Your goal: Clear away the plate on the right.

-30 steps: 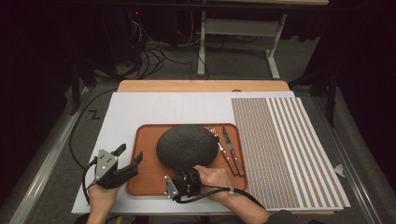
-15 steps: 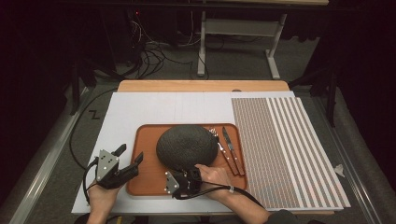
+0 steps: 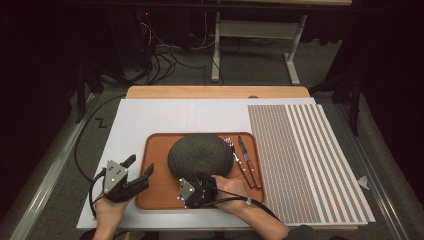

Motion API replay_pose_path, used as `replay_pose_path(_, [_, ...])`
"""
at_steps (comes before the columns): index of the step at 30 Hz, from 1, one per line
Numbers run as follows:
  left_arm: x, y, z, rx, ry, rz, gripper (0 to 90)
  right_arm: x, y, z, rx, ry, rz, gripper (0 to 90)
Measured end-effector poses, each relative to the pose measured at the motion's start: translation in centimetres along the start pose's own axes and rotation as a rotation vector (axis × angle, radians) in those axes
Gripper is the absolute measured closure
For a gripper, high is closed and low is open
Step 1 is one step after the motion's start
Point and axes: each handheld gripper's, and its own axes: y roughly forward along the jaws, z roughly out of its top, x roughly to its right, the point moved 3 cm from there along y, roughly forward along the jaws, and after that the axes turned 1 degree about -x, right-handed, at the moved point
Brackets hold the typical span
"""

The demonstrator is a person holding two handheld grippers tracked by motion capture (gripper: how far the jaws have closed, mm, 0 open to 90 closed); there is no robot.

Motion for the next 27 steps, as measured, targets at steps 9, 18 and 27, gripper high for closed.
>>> replay_pose_path(9, [0.0,0.0,0.0,-0.001,-0.001,0.001,33.1,0.0,-0.2,-0.1,0.008,0.016,0.044,67.7])
replay_pose_path(18, [0.0,0.0,0.0,0.0,0.0,0.001,33.1,-0.2,-0.5,0.0,0.019,0.016,0.06,65.7])
replay_pose_path(27, [0.0,0.0,0.0,-0.002,0.0,0.002,33.1,0.0,-1.2,0.0,0.052,0.043,0.087,67.7])
